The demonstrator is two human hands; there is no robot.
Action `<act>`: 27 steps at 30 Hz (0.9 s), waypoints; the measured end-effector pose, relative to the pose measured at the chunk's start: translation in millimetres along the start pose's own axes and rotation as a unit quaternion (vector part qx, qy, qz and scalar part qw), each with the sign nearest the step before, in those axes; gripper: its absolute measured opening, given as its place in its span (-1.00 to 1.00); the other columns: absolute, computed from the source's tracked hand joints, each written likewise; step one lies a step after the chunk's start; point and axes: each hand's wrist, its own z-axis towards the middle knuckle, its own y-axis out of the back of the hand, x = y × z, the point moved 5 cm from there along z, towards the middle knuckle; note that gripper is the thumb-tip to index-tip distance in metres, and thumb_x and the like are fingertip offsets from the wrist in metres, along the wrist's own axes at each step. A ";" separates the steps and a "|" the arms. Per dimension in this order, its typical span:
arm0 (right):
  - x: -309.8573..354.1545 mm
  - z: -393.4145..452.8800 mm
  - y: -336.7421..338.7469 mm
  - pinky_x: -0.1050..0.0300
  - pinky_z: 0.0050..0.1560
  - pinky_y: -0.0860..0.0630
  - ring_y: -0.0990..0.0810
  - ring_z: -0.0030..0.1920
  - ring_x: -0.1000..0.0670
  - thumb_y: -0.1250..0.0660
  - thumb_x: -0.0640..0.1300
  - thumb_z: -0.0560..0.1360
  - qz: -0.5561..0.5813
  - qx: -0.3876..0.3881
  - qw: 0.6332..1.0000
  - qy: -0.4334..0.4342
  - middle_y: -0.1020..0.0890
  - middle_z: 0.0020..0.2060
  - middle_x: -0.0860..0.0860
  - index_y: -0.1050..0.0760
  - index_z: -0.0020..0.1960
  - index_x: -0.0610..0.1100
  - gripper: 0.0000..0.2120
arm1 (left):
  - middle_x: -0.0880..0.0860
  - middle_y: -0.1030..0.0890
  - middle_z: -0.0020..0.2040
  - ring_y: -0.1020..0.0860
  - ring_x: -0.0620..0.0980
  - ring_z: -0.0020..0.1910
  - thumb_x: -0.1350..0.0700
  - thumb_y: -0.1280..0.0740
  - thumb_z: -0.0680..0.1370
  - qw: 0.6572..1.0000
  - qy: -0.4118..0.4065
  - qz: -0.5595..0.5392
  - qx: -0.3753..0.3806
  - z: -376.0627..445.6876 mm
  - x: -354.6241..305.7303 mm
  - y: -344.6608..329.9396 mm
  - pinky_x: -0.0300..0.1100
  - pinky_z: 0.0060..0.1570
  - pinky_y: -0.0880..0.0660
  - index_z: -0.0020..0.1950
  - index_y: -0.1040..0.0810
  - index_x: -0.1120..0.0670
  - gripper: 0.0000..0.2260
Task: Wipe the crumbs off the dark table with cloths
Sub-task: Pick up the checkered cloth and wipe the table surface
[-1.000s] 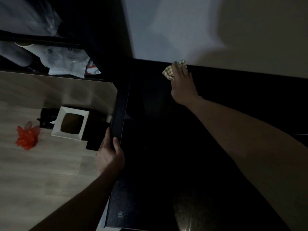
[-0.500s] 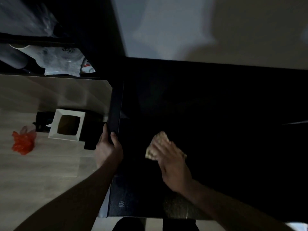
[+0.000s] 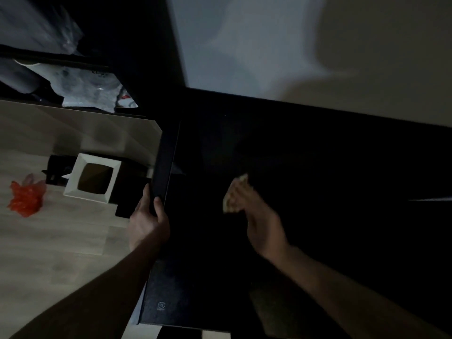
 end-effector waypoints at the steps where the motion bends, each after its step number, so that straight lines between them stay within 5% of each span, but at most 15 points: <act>1: -10.0 30.6 16.7 -0.14 0.60 -0.23 -0.30 0.59 -0.07 -0.16 -0.41 0.62 -0.017 -0.033 0.999 0.014 -0.38 0.55 -0.10 -0.38 0.52 -0.20 -0.52 | 0.10 -0.55 0.36 -0.55 0.22 0.28 -0.18 -0.05 0.64 1.000 -0.002 0.002 -0.002 0.1 0.6 -0.4 0.11 0.18 -0.53 0.58 -0.12 -0.20 -0.52; 4: -49.3 113.9 53.8 -0.11 0.59 -0.26 -0.33 0.58 -0.07 -0.10 -0.38 0.63 -0.103 -0.063 0.993 0.019 -0.42 0.53 -0.11 -0.43 0.50 -0.22 -0.53 | 0.09 -0.58 0.34 -0.58 0.20 0.24 -0.19 -0.05 0.64 1.000 -0.006 0.006 -0.015 1.6 2.2 -2.3 0.11 0.13 -0.57 0.58 -0.12 -0.22 -0.52; 8: -88.6 193.6 75.3 -0.20 0.58 -0.21 -0.23 0.61 -0.17 -0.11 -0.33 0.60 -0.194 -0.009 0.981 -0.011 -0.33 0.58 -0.13 -0.35 0.55 -0.20 -0.49 | 0.08 -0.63 0.27 -0.63 0.20 0.14 -0.20 -0.05 0.64 0.999 -0.006 0.024 -0.042 4.0 3.2 -4.9 0.01 -0.04 -0.58 0.57 -0.14 -0.24 -0.53; 13: -92.6 205.0 63.9 -0.24 0.61 0.01 -0.09 0.65 -0.17 -0.03 -0.04 0.66 -0.251 -0.031 0.967 -0.022 -0.23 0.63 -0.06 -0.25 0.61 -0.10 -0.47 | 0.08 -0.65 0.24 -0.64 0.20 0.11 -0.17 -0.06 0.65 0.998 -0.001 0.027 -0.053 3.4 2.6 -5.4 -0.01 -0.07 -0.57 0.57 -0.15 -0.24 -0.54; 18: -82.9 147.5 47.0 -0.19 0.64 -0.03 -0.01 0.67 -0.07 -0.07 -0.10 0.68 -0.259 -0.005 0.966 -0.012 -0.16 0.65 0.03 -0.17 0.64 -0.04 -0.48 | 0.11 -0.65 0.23 -0.64 0.22 0.11 -0.20 -0.04 0.65 0.999 -0.009 0.024 -0.042 2.7 1.8 -5.9 0.00 -0.06 -0.57 0.57 -0.15 -0.22 -0.53; 27: -28.7 -84.8 -13.0 -0.08 0.63 -0.06 0.00 0.67 0.03 -0.18 -0.18 0.65 -0.212 0.074 0.974 0.023 -0.15 0.65 0.09 -0.23 0.62 0.00 -0.45 | 0.15 -0.63 0.25 -0.60 0.25 0.20 -0.23 -0.02 0.62 1.000 -0.002 0.015 -0.023 -2.3 0.1 -0.2 0.10 0.11 -0.58 0.57 -0.14 -0.19 -0.50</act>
